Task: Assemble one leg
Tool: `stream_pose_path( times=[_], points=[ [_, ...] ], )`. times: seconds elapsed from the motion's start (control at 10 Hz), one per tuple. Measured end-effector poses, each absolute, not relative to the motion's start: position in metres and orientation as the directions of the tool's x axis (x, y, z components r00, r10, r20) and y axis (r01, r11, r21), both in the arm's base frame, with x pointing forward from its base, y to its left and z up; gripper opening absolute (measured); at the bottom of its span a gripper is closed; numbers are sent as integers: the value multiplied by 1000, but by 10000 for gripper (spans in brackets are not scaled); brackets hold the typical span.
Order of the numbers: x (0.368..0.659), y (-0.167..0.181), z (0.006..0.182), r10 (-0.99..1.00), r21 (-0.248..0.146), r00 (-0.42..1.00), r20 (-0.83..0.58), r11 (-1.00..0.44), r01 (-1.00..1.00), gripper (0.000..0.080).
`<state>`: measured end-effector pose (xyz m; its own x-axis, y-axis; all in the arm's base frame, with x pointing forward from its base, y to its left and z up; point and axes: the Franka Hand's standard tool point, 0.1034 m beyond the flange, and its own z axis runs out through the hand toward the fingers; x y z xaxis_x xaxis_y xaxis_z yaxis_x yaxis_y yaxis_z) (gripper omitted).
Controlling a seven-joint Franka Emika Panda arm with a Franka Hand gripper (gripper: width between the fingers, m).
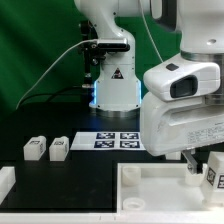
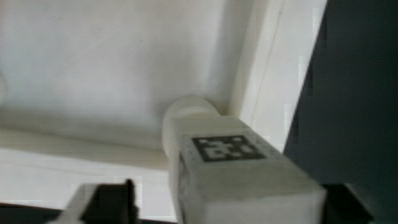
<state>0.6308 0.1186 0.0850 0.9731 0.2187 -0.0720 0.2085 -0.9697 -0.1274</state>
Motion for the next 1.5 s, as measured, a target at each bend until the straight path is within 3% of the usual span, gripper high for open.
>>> stream_pose_path(
  times=[0.1, 0.2, 0.6, 0.8, 1.0, 1.5],
  points=[
    [631, 118, 85, 219, -127, 973, -72, -970, 209, 382],
    [631, 117, 85, 218, -125, 973, -73, -970, 208, 298],
    [631, 114, 84, 178, -120, 981, -78, -978, 168, 296],
    [636, 113, 83, -122, -134, 991, -47, -983, -127, 295],
    [634, 112, 82, -526, -146, 849, -50, -837, -527, 295],
    [632, 113, 81, -867, -120, 480, -134, -467, -876, 295]
  ],
)
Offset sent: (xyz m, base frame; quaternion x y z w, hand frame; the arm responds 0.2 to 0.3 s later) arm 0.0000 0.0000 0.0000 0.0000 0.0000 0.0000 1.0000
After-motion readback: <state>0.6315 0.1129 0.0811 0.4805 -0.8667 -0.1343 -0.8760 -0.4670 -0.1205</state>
